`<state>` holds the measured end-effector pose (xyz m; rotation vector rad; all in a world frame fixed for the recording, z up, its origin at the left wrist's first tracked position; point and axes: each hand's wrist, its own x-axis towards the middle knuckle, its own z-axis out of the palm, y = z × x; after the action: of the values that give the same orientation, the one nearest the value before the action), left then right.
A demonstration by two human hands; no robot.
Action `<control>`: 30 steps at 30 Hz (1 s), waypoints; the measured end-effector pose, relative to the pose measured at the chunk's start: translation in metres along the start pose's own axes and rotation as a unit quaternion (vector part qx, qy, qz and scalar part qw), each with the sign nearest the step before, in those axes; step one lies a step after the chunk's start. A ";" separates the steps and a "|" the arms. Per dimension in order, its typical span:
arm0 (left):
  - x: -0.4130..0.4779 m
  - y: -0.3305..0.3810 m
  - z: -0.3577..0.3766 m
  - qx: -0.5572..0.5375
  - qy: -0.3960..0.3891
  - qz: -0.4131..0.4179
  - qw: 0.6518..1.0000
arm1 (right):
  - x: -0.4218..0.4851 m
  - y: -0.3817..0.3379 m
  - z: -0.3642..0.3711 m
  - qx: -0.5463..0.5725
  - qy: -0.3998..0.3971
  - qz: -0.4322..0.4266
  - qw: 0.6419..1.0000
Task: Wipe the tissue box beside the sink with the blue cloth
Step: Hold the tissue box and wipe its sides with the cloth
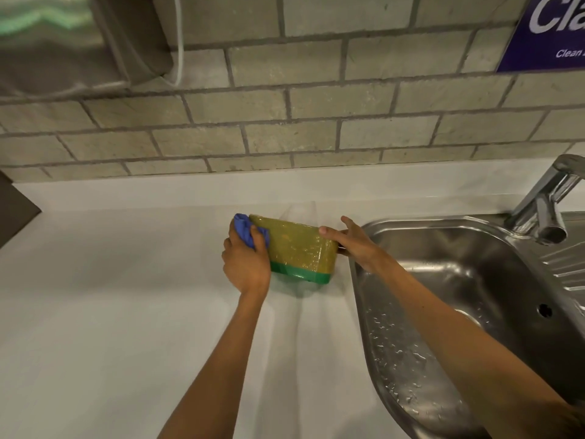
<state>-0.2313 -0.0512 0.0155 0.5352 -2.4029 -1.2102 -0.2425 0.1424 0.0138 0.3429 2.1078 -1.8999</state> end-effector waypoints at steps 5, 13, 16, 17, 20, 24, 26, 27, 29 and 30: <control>-0.012 0.001 0.000 0.030 0.021 -0.035 0.999 | -0.006 -0.001 0.008 0.008 0.011 -0.018 1.000; -0.094 0.010 0.013 -0.004 -0.027 0.061 0.998 | -0.029 -0.002 0.032 -0.030 0.061 -0.074 0.995; -0.095 0.009 0.008 -0.086 -0.052 -0.012 0.995 | -0.041 0.000 0.040 -0.048 0.064 -0.110 0.991; -0.091 0.007 0.004 -0.110 -0.049 -0.030 0.992 | -0.044 0.002 0.042 -0.052 0.064 -0.120 0.989; -0.075 0.000 -0.007 -0.181 -0.058 -0.052 0.980 | -0.054 0.005 0.048 -0.022 0.057 -0.138 0.989; -0.061 -0.015 -0.021 -0.272 -0.132 -0.105 0.947 | -0.063 0.008 0.056 -0.005 0.053 -0.167 0.985; -0.058 -0.024 -0.025 -0.265 -0.154 -0.130 0.943 | -0.066 0.012 0.061 -0.014 0.056 -0.183 0.981; -0.057 -0.028 -0.025 -0.255 -0.158 -0.133 0.944 | -0.068 0.015 0.062 -0.015 0.058 -0.189 0.980; -0.055 -0.034 -0.027 -0.233 -0.158 -0.133 0.950 | -0.072 0.020 0.064 -0.008 0.056 -0.194 0.979; -0.054 -0.036 -0.027 -0.225 -0.152 -0.135 0.953 | -0.074 0.022 0.065 -0.003 0.054 -0.194 0.979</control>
<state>-0.1662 -0.0617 -0.0087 0.5754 -2.2193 -2.0222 -0.1622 0.0810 0.0138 0.0311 2.3927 -2.1237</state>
